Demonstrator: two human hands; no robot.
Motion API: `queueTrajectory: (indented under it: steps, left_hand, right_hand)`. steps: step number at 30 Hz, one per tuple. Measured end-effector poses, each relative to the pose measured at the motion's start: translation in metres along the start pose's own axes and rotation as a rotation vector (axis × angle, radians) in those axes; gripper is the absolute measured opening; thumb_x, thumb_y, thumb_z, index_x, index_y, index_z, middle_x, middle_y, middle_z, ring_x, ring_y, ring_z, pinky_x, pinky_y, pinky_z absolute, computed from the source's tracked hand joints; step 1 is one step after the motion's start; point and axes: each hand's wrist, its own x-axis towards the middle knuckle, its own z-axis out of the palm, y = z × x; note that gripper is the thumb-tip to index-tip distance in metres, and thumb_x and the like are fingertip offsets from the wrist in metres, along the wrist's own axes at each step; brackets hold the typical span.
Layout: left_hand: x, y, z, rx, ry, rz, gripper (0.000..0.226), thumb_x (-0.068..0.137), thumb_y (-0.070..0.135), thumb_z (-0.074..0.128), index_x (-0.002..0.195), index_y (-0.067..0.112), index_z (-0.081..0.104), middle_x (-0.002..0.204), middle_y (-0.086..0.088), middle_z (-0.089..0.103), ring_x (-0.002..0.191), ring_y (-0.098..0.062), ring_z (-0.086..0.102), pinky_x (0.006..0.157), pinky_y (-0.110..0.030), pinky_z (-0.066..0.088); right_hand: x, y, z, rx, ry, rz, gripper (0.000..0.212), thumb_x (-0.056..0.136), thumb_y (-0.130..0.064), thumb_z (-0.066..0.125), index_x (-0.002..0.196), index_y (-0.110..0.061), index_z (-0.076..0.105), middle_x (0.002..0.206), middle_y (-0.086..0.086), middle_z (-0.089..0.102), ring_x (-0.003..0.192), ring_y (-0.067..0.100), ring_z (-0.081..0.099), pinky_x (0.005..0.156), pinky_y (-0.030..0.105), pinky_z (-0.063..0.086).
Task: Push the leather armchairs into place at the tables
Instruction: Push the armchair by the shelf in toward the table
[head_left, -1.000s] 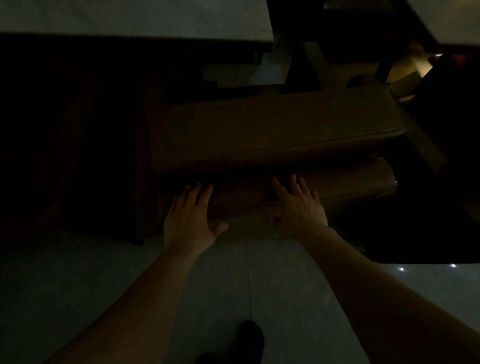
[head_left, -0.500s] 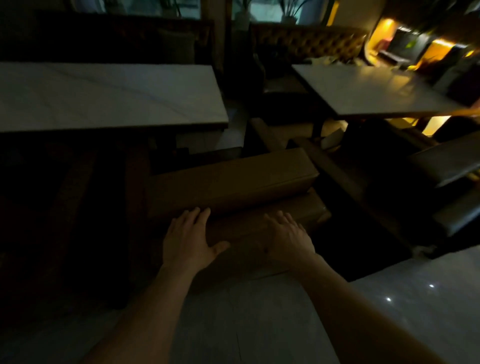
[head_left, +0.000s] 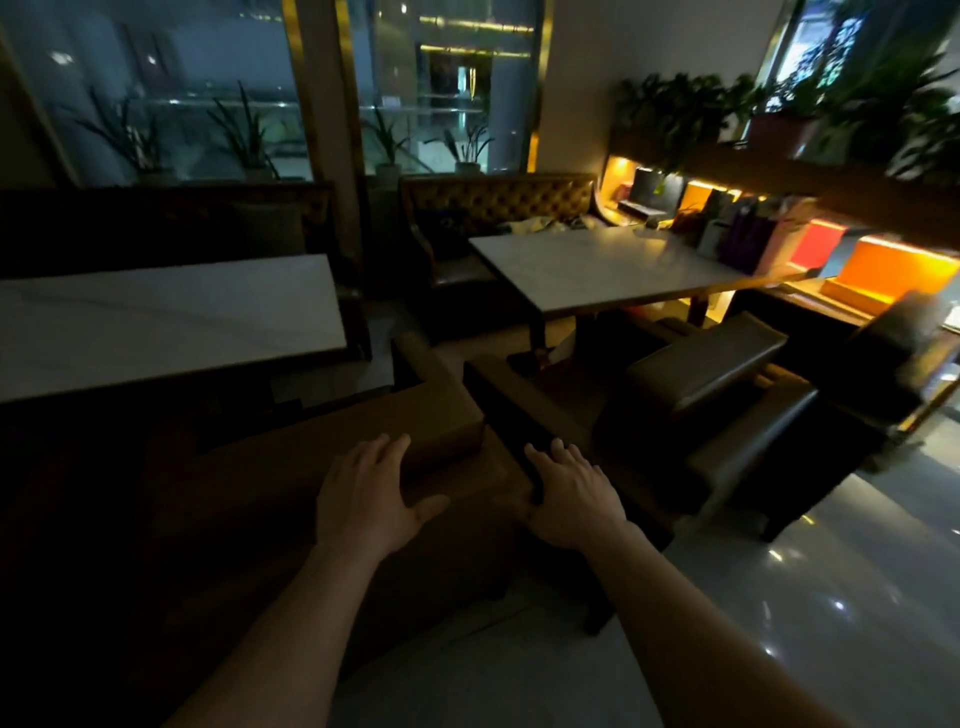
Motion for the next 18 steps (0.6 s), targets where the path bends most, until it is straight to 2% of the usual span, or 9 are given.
queueTrajectory:
  steps: [11, 18]
  left_hand:
    - [0.021, 0.246, 0.070, -0.090, -0.055, 0.133, 0.097, 0.076, 0.078, 0.055, 0.154, 0.034, 0.017, 0.162, 0.005, 0.017, 0.147, -0.021, 0.018, 0.117, -0.044, 0.025]
    - [0.086, 0.343, 0.140, -0.100, -0.134, 0.185, 0.099, 0.075, 0.080, 0.053, 0.154, 0.033, 0.015, 0.162, 0.004, 0.017, 0.147, -0.022, 0.019, 0.117, -0.044, 0.024]
  right_hand:
    - [-0.031, 0.264, -0.056, 0.003, 0.079, 0.163, 0.095, 0.081, -0.080, 0.047, 0.157, -0.032, 0.015, 0.165, 0.008, 0.014, 0.150, 0.029, 0.016, 0.119, 0.048, 0.025]
    - [0.012, 0.379, -0.052, 0.021, 0.039, 0.238, 0.096, 0.081, -0.079, 0.050, 0.157, -0.034, 0.013, 0.166, 0.007, 0.008, 0.153, 0.029, 0.006, 0.121, 0.049, 0.018]
